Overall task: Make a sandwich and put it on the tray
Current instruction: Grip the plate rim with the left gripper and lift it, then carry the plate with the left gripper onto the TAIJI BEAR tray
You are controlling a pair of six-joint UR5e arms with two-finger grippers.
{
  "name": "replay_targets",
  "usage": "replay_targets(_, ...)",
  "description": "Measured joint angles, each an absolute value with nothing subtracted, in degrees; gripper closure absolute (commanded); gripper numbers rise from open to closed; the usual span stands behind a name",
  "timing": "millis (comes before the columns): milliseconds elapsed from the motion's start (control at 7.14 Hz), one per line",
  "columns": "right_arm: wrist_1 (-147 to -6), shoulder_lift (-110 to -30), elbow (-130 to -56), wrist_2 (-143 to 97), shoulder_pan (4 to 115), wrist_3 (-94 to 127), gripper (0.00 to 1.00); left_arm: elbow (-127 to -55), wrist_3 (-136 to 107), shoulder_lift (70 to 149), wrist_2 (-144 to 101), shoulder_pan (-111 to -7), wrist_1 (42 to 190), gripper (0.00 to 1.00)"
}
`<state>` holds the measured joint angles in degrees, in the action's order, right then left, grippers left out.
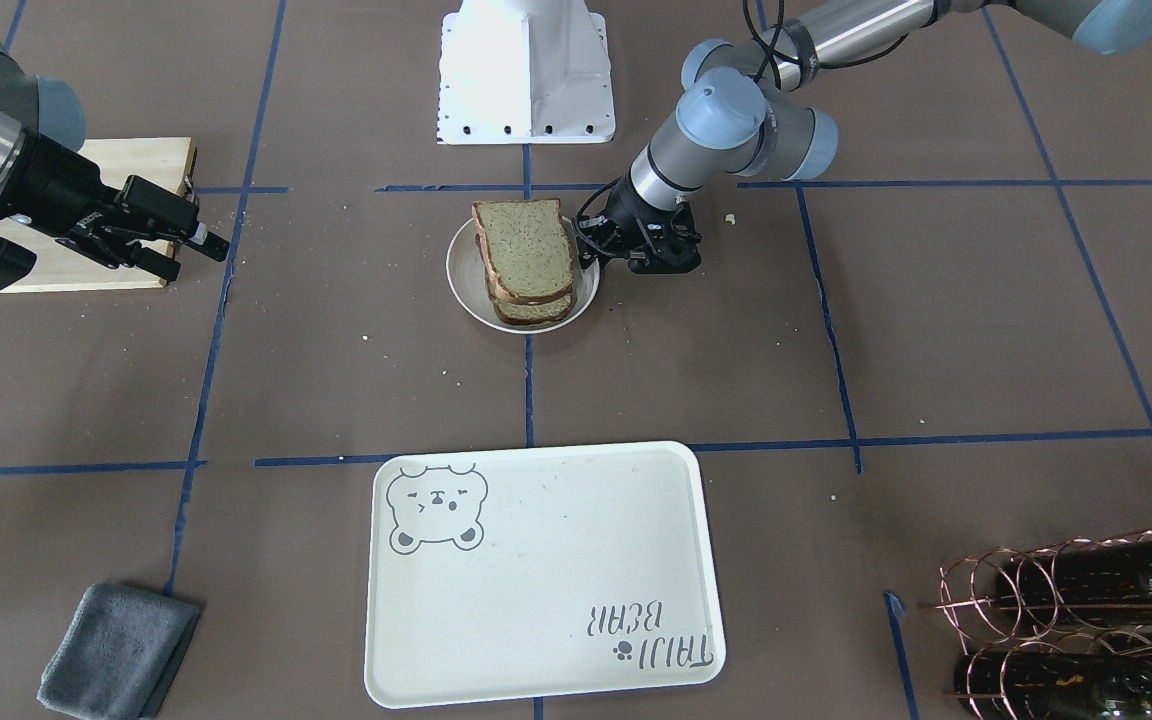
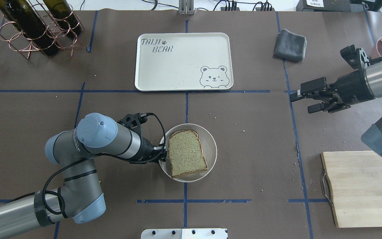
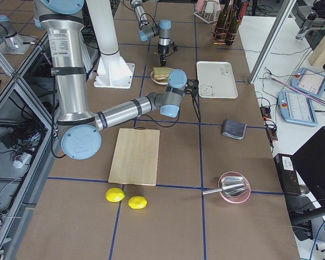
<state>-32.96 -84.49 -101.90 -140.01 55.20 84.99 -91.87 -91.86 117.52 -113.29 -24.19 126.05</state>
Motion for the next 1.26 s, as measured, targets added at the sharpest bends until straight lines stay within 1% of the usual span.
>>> replay_targets(700,-33.0,-84.7,-102.6,-140.0,55.2,85.0,0.0,-93.1,-92.6,118.2,-113.3,-24.8,126.3,1.0)
replay_targets(1120,-33.0,-86.5,-104.4,-140.1,55.5,85.0,0.0,-95.0,-95.4,118.2,-113.5,-31.1,127.4,1.0)
replay_targets(1260,-33.0,-87.2,-104.9,-140.1,55.5,85.0,0.0,-93.0,-97.1,119.5,-113.5,-34.2,127.6,1.0)
